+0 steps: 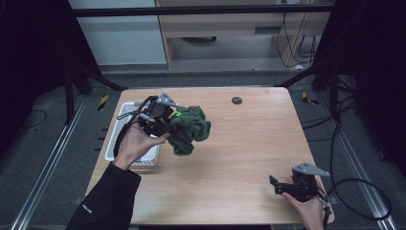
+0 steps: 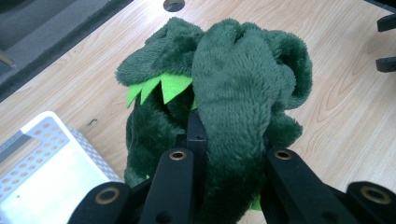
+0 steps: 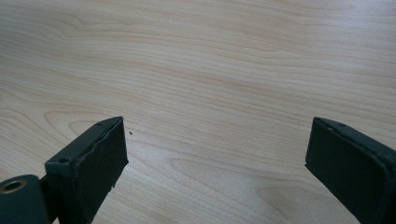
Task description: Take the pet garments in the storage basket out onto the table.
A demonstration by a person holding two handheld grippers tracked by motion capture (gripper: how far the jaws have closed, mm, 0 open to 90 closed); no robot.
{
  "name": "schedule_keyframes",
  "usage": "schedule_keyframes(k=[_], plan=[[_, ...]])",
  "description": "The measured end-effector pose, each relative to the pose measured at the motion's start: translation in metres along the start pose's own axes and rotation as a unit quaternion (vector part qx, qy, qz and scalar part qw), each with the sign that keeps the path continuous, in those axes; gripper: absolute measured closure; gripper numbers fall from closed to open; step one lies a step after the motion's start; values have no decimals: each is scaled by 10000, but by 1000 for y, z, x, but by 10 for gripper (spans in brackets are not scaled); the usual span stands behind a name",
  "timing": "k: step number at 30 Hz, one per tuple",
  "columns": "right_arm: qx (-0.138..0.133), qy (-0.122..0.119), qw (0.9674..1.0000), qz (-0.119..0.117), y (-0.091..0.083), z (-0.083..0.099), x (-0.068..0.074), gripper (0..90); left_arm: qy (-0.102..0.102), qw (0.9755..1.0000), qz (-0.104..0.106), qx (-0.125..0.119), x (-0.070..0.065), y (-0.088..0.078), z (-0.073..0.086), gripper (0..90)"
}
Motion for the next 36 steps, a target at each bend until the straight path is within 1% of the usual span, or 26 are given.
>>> schedule_keyframes(k=[4,8,10,11,15,24,28,29,32,36], plan=[[-21,-33,10000,16,0,0,0,55,37,10000,69,-6,-4,5,-2,785],[-21,-36,10000,18,0,0,0,56,144,9997,187,46,-10,12,-4,784],[-25,-32,10000,14,0,0,0,56,175,9996,202,76,-12,15,-4,785],[-12,6,10000,-1,-1,0,0,56,191,9996,208,93,-13,17,-4,784],[-28,-43,10000,18,0,0,0,56,235,9993,276,124,-18,23,-5,784],[-18,-64,10000,23,0,0,0,56,276,9985,449,153,-28,37,-4,784],[-8,-68,10000,21,0,0,0,56,290,9982,489,168,-31,42,-4,784],[-17,-79,10000,20,0,0,-1,56,335,9979,517,211,-33,44,-4,784],[-24,-85,10000,26,0,1,-1,56,351,9975,566,221,-35,48,-4,784],[-31,-82,10000,26,0,0,-1,56,361,9966,672,304,-41,59,-3,784]])
Point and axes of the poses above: each handheld gripper's, and its own axes: y roughly forward along the jaws, z roughly out of its underside, x roughly to its left, the point moved 5 cm from there along y, roughly forward along the jaws, and after that the axes turned 10 degrees about y, right-handed, at the moved point
